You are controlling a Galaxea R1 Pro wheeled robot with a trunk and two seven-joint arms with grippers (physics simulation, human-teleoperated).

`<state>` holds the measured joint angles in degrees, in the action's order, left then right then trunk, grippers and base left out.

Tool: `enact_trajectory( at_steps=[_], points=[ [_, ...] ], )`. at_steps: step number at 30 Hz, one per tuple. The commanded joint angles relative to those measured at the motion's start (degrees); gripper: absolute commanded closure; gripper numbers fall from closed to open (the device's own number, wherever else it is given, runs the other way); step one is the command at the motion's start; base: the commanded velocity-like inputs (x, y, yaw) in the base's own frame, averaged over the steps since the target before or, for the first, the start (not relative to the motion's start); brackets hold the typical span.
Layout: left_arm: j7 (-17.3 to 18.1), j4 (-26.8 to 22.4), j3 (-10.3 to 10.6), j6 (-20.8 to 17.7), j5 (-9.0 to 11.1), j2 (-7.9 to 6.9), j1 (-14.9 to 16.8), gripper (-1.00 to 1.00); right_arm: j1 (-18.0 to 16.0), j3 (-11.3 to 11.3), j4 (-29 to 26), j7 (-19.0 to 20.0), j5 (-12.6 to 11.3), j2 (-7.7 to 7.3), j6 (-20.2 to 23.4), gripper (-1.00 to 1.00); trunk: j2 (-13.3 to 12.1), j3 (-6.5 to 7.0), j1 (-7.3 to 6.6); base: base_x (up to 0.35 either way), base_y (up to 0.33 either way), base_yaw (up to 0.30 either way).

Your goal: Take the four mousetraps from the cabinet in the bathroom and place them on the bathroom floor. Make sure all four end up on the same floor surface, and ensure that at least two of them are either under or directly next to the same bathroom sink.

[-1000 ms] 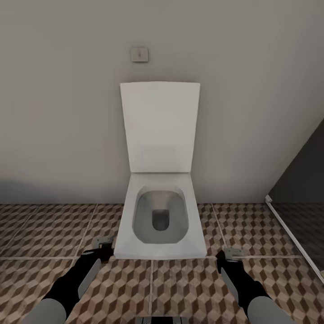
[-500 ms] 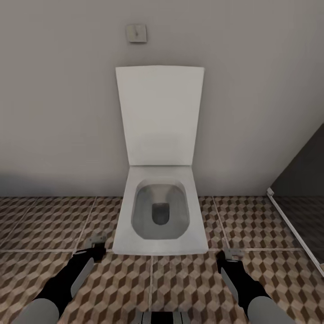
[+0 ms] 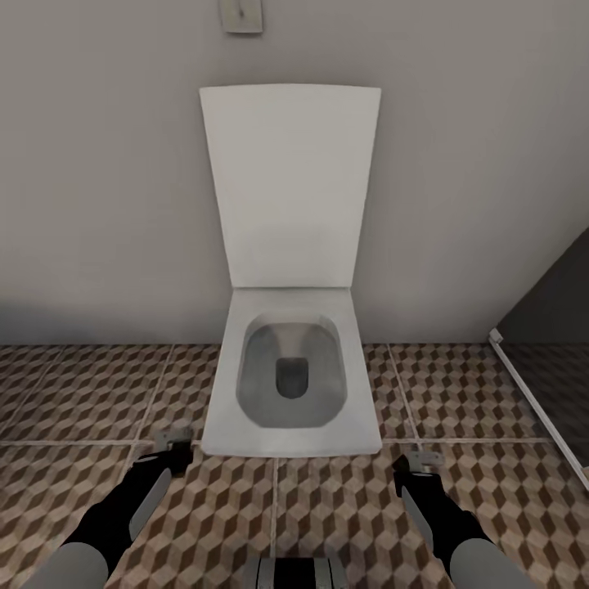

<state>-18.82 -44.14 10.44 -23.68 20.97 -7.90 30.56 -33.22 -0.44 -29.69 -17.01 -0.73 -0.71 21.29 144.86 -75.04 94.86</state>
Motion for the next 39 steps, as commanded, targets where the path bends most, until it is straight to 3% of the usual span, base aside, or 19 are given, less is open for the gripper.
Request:
enact_trajectory(
  at_steps=[1,16,29,31,35,39],
  points=[
    [-0.7,-0.13,0.38,-0.18,0.5,-0.09,0.03,1.0,-0.01,-0.01,-0.11,-0.14,-0.07,0.01,0.33,1.0,0.03,-0.27,0.01,0.0,0.0,0.0],
    [-0.61,-0.77,0.37,-0.14,0.64,-0.02,0.03,1.0,-0.01,0.0,-0.36,-0.25,-0.07,0.02,-0.08,1.0,0.24,-3.6,0.4,0.0,0.0,0.0],
    [-0.78,-3.05,0.75,-0.16,0.24,0.55,0.03,1.0,-0.04,0.0,-5.65,-0.05,1.32,-0.09,-3.97,1.0,0.24,-3.6,0.4,0.0,0.0,0.0],
    [-0.55,-3.82,0.92,-0.3,0.22,0.99,0.03,1.0,-0.16,0.0,-5.91,0.0,1.37,-0.05,-4.95,1.0,0.24,-3.6,0.4,0.0,0.0,0.0],
    [-0.33,-3.96,1.16,-0.46,-0.07,3.47,0.03,1.0,-1.66,0.0,-5.74,0.03,1.17,0.0,-5.88,1.0,0.24,-3.6,0.4,0.0,0.0,0.0],
    [-0.4,-3.89,1.29,-0.29,-1.79,5.12,0.03,1.0,-2.62,-0.06,-5.07,0.17,0.73,0.05,-7.15,1.0,0.24,-3.6,0.4,0.0,0.0,0.0]
  ],
)
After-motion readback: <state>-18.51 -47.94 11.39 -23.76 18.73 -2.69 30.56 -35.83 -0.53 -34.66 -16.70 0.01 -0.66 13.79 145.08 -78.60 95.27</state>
